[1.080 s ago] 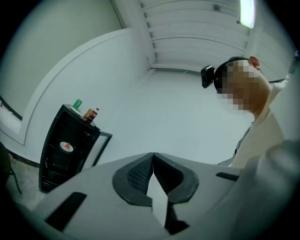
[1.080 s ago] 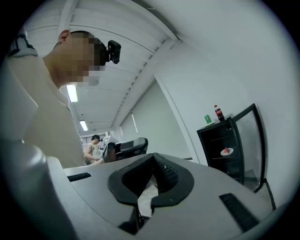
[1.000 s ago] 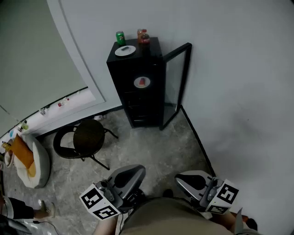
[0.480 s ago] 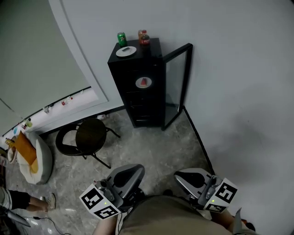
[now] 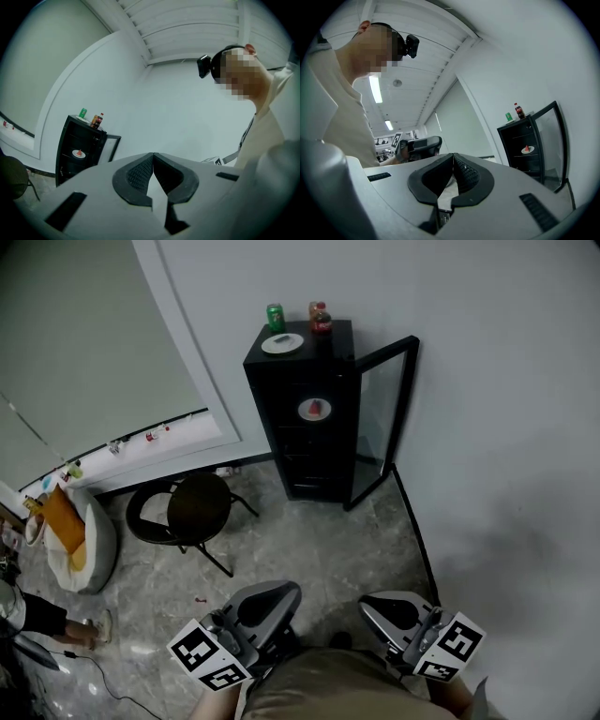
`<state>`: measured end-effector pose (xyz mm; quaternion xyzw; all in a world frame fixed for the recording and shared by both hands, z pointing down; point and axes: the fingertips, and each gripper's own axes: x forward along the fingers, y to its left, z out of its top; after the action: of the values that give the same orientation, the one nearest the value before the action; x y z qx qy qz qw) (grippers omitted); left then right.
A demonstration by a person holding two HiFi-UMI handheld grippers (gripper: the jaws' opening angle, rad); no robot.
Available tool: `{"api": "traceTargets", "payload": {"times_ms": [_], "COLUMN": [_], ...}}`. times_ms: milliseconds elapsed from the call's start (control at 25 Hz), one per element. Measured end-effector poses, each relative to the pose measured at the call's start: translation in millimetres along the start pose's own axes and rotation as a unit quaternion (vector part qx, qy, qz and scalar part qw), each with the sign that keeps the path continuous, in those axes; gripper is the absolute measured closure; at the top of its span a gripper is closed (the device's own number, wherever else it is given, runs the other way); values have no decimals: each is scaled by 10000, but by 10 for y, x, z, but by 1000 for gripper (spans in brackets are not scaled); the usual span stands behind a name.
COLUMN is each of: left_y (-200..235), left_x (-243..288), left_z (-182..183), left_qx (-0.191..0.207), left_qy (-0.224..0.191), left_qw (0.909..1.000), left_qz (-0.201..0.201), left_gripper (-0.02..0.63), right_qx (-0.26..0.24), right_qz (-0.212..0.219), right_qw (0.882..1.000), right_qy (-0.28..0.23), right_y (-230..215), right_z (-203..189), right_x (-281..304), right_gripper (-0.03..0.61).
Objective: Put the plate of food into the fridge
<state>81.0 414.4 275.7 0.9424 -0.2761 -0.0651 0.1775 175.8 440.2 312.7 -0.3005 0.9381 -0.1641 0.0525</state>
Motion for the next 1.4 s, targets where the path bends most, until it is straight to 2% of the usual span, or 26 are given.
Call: {"api": "traceTargets", "payload": {"times_ms": [200,360,600,1000,1400], "left_y": [23,84,358,1190,1988], "left_x": [22,64,41,-213,-641], "left_z": [-7,-2,88,438,686], "left_qx": [-14,-59,-123,-358,-458], "left_qy": [-45,-70,-183,-446,-666], "left_qw": [10000,9999,9995,9981,9967], "left_qz": [62,-73,-216,-242,-60], "left_gripper": [603,603,603,604,604], "right_qx": [23,-718,-805,-1104,-1136], "right_qz": [-42,-370,-459,-857,-954], "right_qw": [10000,9967,9954,9888,9861], "right_qy": [-5,69,242,519,749], "right_y": [-59,-29,-37,-206,-241], "right_z": [14,44,69,249,244], "right_x": [17,82,314,995,1867], "right_gripper": [558,560,560,560,558]}}
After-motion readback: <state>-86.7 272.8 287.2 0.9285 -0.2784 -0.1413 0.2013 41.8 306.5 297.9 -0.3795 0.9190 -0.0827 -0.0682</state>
